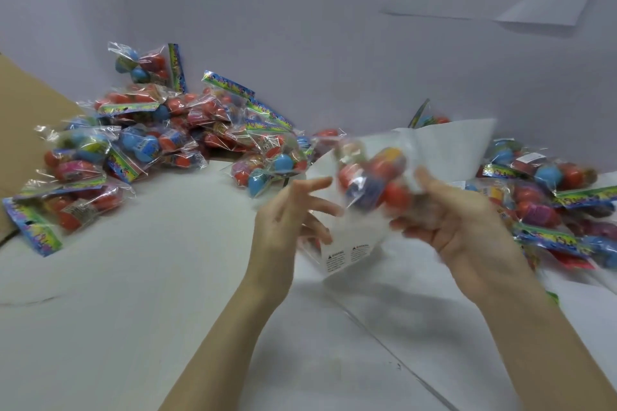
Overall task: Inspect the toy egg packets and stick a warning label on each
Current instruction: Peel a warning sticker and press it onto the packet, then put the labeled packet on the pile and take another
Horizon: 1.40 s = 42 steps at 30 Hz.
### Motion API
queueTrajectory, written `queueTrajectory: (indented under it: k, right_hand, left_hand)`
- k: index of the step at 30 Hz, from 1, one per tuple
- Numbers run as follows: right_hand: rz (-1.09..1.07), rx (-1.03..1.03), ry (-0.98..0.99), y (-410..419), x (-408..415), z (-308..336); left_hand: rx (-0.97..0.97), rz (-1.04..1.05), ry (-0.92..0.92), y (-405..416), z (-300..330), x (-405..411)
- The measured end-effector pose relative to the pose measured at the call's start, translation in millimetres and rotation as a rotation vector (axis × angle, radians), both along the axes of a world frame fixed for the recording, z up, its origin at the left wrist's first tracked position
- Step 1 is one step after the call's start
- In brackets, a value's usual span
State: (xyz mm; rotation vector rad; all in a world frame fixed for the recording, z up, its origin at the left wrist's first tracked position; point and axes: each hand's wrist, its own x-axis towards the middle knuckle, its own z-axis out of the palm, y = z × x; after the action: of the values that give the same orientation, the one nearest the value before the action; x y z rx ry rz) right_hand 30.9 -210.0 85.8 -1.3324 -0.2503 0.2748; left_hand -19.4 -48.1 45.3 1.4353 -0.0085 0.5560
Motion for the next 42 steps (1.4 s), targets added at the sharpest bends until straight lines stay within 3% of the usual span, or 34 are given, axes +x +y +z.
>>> queueTrajectory:
  k: [3,5,7,9,12,14,17,21,23,25,28,31,33,37,39,42]
  right_hand:
    - [-0.180,0.450,0.087,-12.6,11.1,3.1]
    - [-0.129,0.485,0.160,-15.6,13.4,2.0]
    - [-0.112,0.351,0.195,-9.7,13.2,-2.8]
    - [-0.177,0.117,0.091,-1.2,10.9,-7.5]
    - [-0.305,-0.138,-0.162,5.1,7.8,-17.0]
    - [-0.408,-0.273,-0.362,5.1,5.1,-22.1]
    - [-0.544,-0.488,-0.724,8.1,-1.2,-25.1]
    - [-0.577,-0.583,-0.944,13.3,-4.8,-25.4]
    - [-0.542,-0.521,-0.944,15.3,-7.4,-24.8]
    - [-0.429,-0.413,-0.853,15.7,-11.7,-24.8]
    - [-0.113,-0.185,-0.533,17.1,-14.9,-23.3]
    - [0.164,-0.050,-0.402,16.7,-13.4,-21.5]
    - [0.225,0.033,-0.395,17.4,-15.0,-17.6]
    - [0.240,0.091,-0.359,10.9,-14.2,-9.9]
    - [0.248,-0.002,-0.356,8.2,-13.6,-6.5]
    - [0.216,-0.156,-0.282,8.6,-13.1,-8.1]
  left_hand:
    - [-0.173,0.268,-0.057,7.6,-3.5,4.3]
    - [-0.184,0.515,0.041,13.2,-9.5,10.7]
    - [0.025,0.602,0.269,20.0,-19.4,17.7]
    - [0.298,0.521,0.433,22.6,-33.1,23.1]
    - [0.715,0.336,0.495,14.8,-45.0,25.9]
    - [0.846,0.269,0.496,8.3,-49.5,26.7]
    - [0.694,0.380,0.447,5.8,-45.6,24.0]
    - [0.367,0.801,0.106,10.1,-29.6,19.7]
    - [0.132,0.839,-0.150,14.1,-19.9,13.9]
    - [0.039,0.716,-0.423,14.3,-13.3,5.5]
    - [0.276,0.540,-0.601,7.8,-8.4,-4.6]
    - [0.535,0.469,-0.646,-3.2,-8.3,-5.6]
    - [0.580,0.386,-0.628,-10.7,-7.9,-5.8]
    - [0.349,0.168,-0.380,-15.8,-5.7,-10.1]
    - [0.165,0.097,-0.198,-15.9,-3.0,-10.4]
    - [0.083,-0.040,-0.055,-14.8,1.6,-7.4]
